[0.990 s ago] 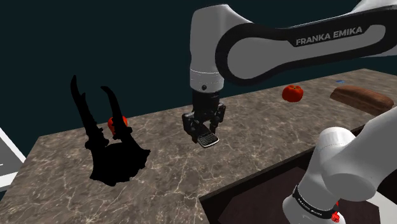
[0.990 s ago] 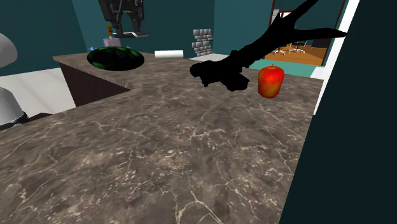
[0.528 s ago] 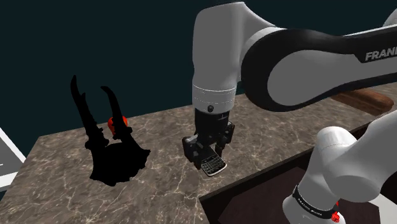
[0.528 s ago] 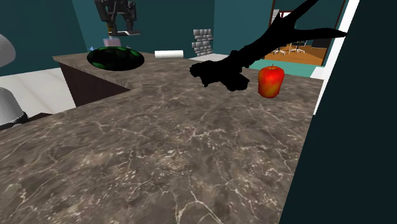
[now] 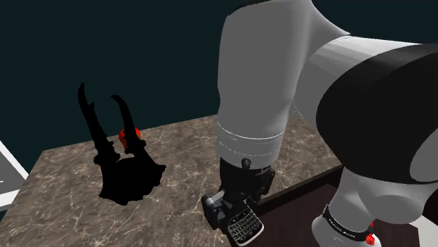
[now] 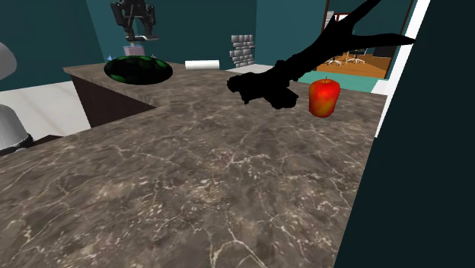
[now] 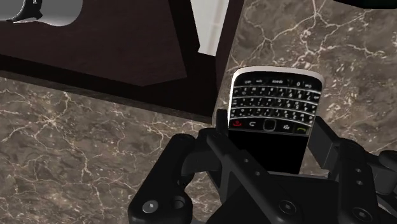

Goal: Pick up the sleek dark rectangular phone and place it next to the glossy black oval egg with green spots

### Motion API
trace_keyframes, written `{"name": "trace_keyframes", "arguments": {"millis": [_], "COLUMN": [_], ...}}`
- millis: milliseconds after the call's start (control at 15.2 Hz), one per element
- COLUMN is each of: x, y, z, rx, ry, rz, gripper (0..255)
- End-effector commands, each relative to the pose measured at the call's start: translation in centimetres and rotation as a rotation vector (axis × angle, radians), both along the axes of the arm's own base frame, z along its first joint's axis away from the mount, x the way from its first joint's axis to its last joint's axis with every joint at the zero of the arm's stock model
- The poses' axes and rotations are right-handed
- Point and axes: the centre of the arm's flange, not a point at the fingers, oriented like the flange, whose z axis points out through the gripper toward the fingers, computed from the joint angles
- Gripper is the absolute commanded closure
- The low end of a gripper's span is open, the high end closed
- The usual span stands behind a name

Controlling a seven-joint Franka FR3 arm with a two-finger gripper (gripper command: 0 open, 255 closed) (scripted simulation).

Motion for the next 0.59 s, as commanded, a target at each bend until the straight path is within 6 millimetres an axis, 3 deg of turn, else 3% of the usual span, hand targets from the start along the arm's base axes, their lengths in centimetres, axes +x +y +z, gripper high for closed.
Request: {"name": "trace_keyframes", "arguments": {"millis": [0,528], "x": [-0.8,-0.8], "y": [1.2,1.2], "z": [-0.5,-4.7], "rx": [0.001,0.001], "ry": [0.001,0.001], "rz": [-0.001,-0.001], "gripper": [255,255]}}
